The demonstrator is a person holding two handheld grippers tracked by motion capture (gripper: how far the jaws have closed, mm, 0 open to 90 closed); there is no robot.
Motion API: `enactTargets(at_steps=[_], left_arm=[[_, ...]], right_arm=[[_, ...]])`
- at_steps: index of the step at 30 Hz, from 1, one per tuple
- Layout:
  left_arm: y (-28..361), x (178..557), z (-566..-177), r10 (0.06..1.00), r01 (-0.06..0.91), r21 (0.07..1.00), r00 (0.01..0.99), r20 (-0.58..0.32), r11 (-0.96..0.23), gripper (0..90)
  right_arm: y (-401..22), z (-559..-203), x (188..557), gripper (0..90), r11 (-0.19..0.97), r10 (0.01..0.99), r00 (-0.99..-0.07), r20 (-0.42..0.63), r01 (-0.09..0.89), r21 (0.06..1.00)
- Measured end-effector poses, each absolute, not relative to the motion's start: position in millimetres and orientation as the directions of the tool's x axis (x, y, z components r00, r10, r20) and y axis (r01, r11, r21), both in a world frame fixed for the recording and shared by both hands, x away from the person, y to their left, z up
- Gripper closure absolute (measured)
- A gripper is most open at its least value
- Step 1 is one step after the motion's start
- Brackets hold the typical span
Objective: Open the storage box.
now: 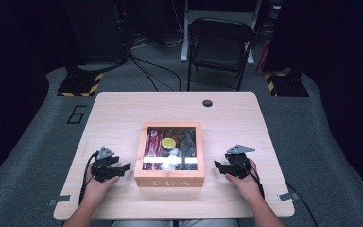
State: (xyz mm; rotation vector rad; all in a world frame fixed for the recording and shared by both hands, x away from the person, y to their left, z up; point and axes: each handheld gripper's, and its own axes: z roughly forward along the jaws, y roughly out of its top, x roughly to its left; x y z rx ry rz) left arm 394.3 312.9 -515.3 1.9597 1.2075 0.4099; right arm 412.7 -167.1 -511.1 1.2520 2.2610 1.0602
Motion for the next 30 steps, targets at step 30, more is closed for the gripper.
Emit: enactTargets(at_steps=[30], left_arm=[[295,370,-465,0.83,0.56,0.764,0.555,-0.06,-0.319,46.6]], right_arm=[[-152,-461,385,49.9,0.393,0.765,-0.643,0.015,0.485,0.781]])
